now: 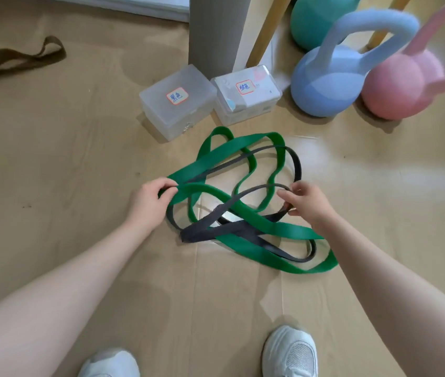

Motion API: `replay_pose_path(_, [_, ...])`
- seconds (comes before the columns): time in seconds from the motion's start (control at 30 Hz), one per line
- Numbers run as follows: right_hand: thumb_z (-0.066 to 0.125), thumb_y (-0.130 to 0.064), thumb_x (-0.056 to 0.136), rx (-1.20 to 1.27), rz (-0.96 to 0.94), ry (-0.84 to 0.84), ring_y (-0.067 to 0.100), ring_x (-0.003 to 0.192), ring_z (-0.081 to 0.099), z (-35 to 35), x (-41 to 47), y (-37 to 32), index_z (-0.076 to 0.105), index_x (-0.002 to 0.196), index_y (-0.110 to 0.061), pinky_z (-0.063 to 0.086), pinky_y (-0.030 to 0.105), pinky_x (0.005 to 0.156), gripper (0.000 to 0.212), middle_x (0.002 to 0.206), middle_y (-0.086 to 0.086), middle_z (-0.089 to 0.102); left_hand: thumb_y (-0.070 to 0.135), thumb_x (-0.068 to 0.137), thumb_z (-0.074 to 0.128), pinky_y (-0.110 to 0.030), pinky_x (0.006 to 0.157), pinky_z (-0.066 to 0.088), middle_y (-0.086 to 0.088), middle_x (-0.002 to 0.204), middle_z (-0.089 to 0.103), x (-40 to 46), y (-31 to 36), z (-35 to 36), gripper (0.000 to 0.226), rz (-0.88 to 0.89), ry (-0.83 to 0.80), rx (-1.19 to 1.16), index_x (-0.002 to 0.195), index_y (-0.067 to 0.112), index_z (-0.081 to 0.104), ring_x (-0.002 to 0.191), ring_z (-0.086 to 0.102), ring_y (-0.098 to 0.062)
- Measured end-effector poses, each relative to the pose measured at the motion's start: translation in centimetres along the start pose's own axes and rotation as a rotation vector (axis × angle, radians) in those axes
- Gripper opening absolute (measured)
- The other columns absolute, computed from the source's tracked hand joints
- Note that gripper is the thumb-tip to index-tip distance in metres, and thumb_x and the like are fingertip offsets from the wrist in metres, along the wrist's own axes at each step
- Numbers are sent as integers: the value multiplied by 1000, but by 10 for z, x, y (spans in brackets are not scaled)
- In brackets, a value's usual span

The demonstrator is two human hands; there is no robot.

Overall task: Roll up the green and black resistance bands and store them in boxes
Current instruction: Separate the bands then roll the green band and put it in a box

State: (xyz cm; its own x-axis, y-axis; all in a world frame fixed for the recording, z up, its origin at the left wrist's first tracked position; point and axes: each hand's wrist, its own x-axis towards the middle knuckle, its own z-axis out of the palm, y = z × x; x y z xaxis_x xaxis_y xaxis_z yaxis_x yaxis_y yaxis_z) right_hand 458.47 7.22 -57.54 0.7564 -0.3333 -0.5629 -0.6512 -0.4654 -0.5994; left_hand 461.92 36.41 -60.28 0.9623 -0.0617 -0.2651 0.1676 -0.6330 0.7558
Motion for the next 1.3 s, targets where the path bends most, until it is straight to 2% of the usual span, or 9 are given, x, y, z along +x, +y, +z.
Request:
replay_pose_path(0.27, [50,-10,93,831,-172,-103,16,89,60,-32,-18,-47,54,93,-18,51,33,87,10,91,3,59,14,95,41,-22,75,37,-2,98,52,34,27,-23,24,-468,581,-366,111,5,56,87,48,-18])
replay_pose_path(0.37, [51,4,88,692,-205,-195,20,93,58,-32,-19,-31,54,89,-18,46,33,92,23,93,3,60,9,92,41,-35,90,45,-7,125,52,34,-12,-25,32,-807,401,-499,123,4,43,104,54,-27])
replay_pose_path(0.43, [55,6,83,309,-192,-211,21,89,55,-31,-16,-12,55,84,-18,45,31,84,24,87,2,59,6,89,47,-42,101,40,-18,140,39,19,-21,-17,50,-870,198,-251,135,3,28,120,46,-35])
replay_pose_path(0.63, [66,-1,73,-431,-308,-275,23,91,53,-13,-13,33,50,66,-26,46,33,86,30,88,0,60,4,91,43,-40,113,21,-5,154,16,-15,11,30,58,154,-125,406,145,18,23,140,19,-28])
replay_pose_path(0.8, [61,-6,77,-961,-561,-340,21,130,32,-11,-25,56,62,78,-23,36,30,99,16,130,-3,48,-6,88,37,-35,116,-1,-1,157,2,-3,37,72,73,602,-393,775,148,26,10,144,2,-22])
replay_pose_path(0.9, [63,-9,80,-1129,-599,-277,23,138,29,-15,-36,81,67,83,-22,27,32,109,14,142,3,43,2,91,40,-37,116,3,-3,157,4,7,39,90,69,616,-431,863,148,25,7,143,7,-25])
replay_pose_path(0.97, [73,-7,69,-1183,-570,-211,26,131,43,-22,-43,97,70,78,-22,36,37,105,17,135,7,52,17,98,38,-39,107,28,-6,157,8,7,39,100,60,570,-472,886,148,24,5,135,30,-30])
replay_pose_path(1.13, [40,-6,88,-1149,-80,-192,22,145,3,-21,-49,120,58,120,-26,0,46,115,42,154,-6,22,31,97,41,-39,87,40,-11,148,26,5,35,115,64,537,-497,932,148,21,3,115,45,-32])
replay_pose_path(1.3, [48,-32,93,-594,94,-23,25,112,46,2,-29,110,56,107,-15,37,34,85,23,112,4,62,34,96,41,-37,85,39,-15,133,37,7,46,122,64,499,-425,901,147,23,3,110,47,-32])
